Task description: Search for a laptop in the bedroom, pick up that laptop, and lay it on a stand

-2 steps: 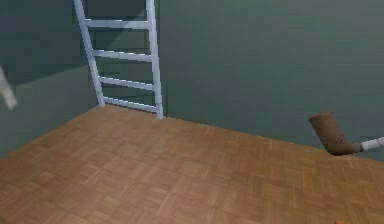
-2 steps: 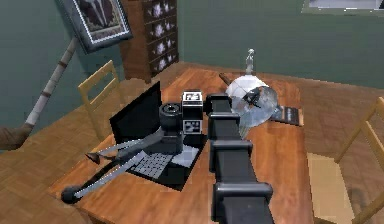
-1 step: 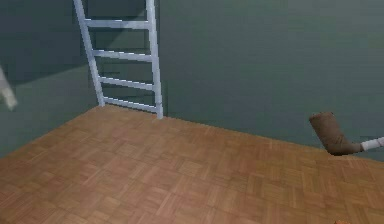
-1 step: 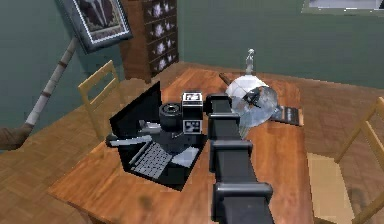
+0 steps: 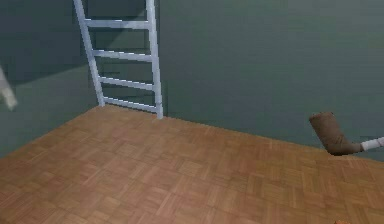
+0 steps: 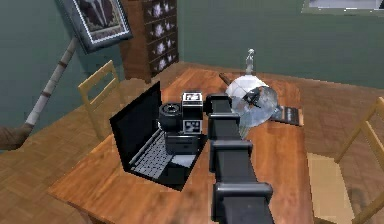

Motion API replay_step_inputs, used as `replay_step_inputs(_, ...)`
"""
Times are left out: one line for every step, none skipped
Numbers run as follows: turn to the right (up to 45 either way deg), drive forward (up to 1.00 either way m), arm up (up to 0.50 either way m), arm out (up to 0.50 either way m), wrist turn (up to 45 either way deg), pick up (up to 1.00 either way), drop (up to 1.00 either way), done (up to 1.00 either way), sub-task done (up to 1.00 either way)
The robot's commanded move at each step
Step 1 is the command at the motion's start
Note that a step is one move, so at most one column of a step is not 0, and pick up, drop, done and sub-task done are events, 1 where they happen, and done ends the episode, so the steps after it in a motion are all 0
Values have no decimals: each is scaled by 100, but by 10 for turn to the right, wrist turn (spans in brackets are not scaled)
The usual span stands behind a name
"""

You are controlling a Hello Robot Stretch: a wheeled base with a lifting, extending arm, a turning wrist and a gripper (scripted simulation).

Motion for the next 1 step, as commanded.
replay_step_inputs(0, 0, -30, 0, 0, 0, 0, 0, 0)
